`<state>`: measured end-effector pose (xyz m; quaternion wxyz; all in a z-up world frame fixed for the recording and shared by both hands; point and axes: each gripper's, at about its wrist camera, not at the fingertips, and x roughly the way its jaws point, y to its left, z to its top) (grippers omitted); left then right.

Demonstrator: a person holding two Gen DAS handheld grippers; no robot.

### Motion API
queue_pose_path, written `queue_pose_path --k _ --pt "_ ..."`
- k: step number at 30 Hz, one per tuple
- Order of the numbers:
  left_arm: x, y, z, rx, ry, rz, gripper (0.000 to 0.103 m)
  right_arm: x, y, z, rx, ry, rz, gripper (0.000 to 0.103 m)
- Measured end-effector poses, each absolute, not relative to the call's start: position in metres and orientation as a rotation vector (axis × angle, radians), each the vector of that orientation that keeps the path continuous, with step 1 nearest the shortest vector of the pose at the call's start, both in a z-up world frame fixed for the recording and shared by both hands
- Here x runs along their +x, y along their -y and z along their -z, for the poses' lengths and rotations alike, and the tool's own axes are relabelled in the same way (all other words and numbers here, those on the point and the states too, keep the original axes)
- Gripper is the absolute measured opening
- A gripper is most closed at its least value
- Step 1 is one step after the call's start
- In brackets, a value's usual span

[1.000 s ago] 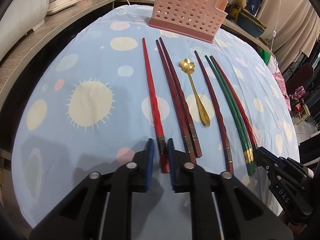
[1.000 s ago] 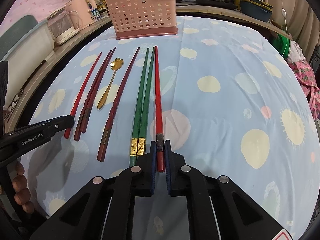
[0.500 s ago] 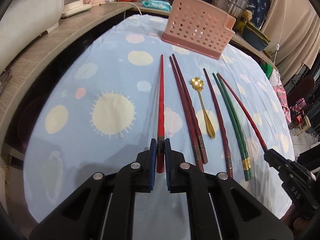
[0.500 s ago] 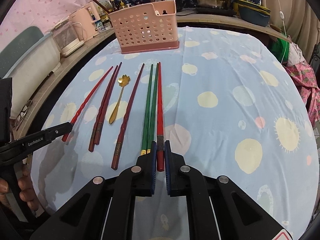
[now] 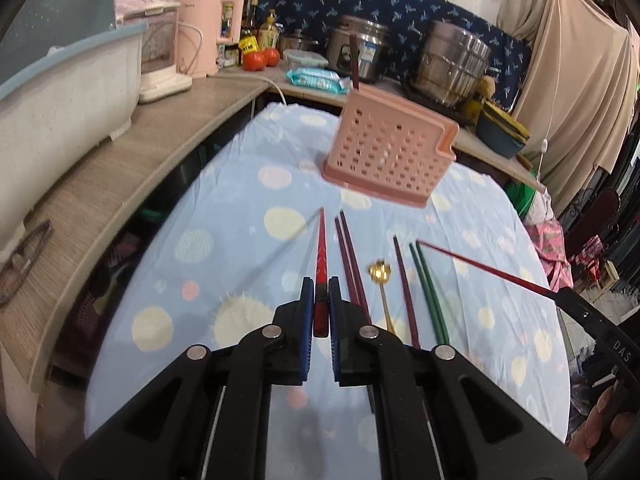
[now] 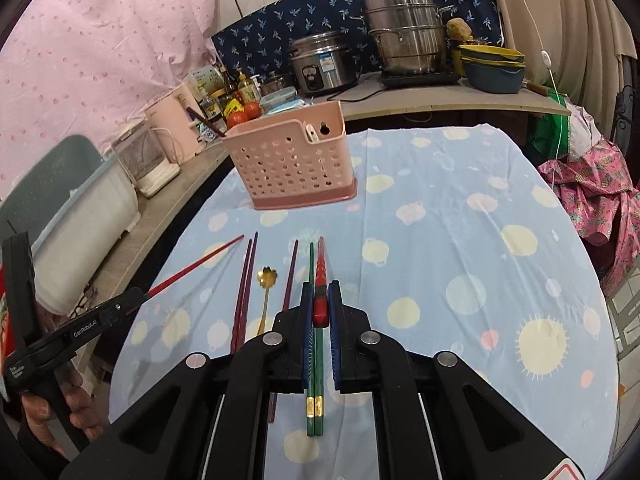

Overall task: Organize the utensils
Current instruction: 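Carry both chopsticks up into the pink holder and open both tools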

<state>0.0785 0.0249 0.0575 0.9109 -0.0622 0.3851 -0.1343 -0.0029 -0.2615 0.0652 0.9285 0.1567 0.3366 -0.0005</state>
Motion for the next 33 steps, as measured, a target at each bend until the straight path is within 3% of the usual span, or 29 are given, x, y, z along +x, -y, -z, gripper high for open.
queue_pose_path --k 22,33 --pt "0.139 -0.017 -0.159 -0.132 -0.554 0.29 0.007 0.053 0.286 -0.152 0.292 -0.48 0.026 0.007" --pt "0.165 0.01 -0.237 -0.155 -0.371 0.37 0.007 0.091 0.307 -0.212 0.35 -0.309 0.015 0.007"
